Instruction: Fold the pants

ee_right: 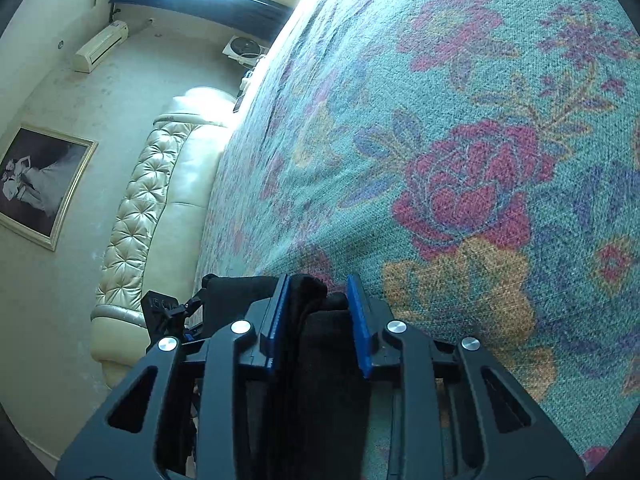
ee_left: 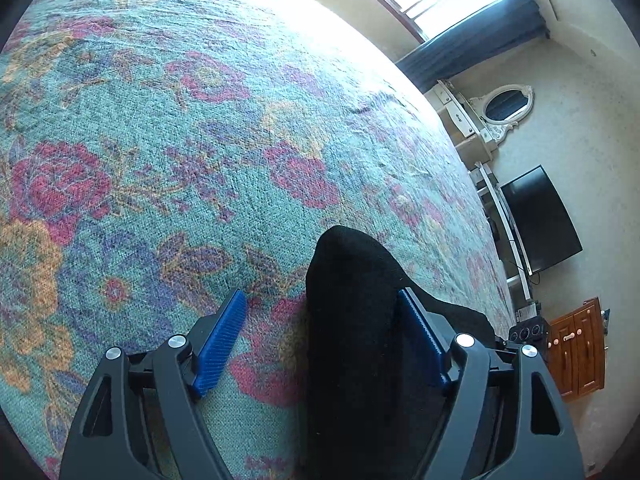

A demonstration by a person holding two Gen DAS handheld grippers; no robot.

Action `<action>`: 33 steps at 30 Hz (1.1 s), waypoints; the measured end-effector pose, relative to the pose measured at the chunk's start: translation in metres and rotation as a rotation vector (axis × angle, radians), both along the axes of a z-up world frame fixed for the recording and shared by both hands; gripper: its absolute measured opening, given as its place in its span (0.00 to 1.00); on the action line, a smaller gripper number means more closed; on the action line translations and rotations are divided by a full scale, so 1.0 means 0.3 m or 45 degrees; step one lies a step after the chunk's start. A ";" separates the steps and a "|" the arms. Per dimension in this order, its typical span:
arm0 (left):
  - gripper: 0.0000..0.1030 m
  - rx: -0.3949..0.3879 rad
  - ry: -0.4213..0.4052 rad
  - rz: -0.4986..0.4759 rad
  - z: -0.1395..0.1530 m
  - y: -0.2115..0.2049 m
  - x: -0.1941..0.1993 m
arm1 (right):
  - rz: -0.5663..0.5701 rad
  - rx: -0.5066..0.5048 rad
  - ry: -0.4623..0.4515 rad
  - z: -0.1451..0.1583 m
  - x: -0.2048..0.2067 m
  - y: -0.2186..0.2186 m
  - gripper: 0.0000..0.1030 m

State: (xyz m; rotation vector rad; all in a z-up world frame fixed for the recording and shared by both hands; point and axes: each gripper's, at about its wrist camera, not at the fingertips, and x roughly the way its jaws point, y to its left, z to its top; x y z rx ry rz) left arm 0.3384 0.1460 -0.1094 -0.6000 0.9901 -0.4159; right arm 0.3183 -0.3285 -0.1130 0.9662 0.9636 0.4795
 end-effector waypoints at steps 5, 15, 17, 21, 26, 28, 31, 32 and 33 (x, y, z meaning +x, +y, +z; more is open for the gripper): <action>0.56 0.005 -0.010 -0.004 -0.006 0.023 -0.001 | -0.064 0.082 0.004 -0.025 -0.008 -0.036 0.17; 0.62 -0.130 -0.034 0.084 0.002 0.093 -0.075 | -0.177 0.004 0.012 -0.003 -0.178 -0.152 0.29; 0.66 -0.099 -0.048 0.115 0.021 0.095 -0.108 | -0.174 -0.004 -0.004 0.009 -0.226 -0.143 0.37; 0.68 0.068 -0.096 0.138 0.070 0.071 -0.192 | -0.158 -0.076 -0.034 0.027 -0.318 -0.106 0.47; 0.72 0.202 -0.144 0.119 0.111 0.023 -0.327 | -0.173 -0.119 -0.073 0.030 -0.408 -0.061 0.50; 0.74 0.222 -0.151 0.103 0.116 0.008 -0.382 | -0.182 -0.104 -0.077 0.028 -0.436 -0.055 0.53; 0.77 0.241 -0.132 0.083 0.105 -0.022 -0.477 | -0.184 -0.099 -0.081 0.032 -0.480 -0.043 0.57; 0.77 0.259 -0.123 0.081 0.100 -0.036 -0.512 | -0.179 -0.105 -0.083 0.033 -0.494 -0.035 0.58; 0.78 0.274 -0.118 0.080 0.094 -0.043 -0.543 | -0.174 -0.115 -0.085 0.032 -0.511 -0.033 0.59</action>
